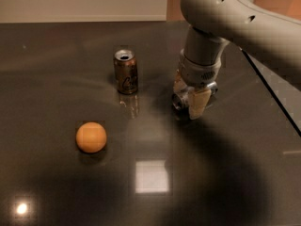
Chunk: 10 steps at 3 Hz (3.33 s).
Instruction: Place redbull can upright
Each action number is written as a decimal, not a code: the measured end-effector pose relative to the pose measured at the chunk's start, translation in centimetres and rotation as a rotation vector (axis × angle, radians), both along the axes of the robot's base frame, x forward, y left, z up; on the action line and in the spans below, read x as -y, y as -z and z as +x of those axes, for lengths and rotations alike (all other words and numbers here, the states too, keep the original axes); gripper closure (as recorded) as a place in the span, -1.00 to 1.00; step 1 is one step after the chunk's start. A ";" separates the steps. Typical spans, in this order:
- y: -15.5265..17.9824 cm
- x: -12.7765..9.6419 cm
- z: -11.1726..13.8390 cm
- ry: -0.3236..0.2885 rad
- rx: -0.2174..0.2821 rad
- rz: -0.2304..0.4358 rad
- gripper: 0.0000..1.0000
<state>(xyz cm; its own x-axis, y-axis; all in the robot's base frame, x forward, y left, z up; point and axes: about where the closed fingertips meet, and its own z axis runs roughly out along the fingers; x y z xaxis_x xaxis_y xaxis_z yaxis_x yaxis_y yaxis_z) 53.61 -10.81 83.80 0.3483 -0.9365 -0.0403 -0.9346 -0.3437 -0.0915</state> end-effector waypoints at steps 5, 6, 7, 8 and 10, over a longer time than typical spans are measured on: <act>-8.4 2.3 -0.1 0.240 -0.122 0.558 1.00; -10.5 1.8 -1.8 0.292 -0.175 0.783 1.00; -13.1 0.9 -4.1 0.316 -0.237 0.977 1.00; -14.6 0.4 -6.2 0.353 -0.315 1.129 1.00; -14.7 -0.4 -8.8 0.364 -0.434 1.316 1.00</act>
Offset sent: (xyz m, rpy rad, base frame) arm 0.0096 -0.0117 0.0350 0.1126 0.0486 -0.0866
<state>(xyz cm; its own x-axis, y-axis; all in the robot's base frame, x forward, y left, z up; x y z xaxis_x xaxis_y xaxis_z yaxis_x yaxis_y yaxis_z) 44.85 -10.36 98.49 -0.1631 -0.1680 -0.9722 -0.9866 0.0257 0.1610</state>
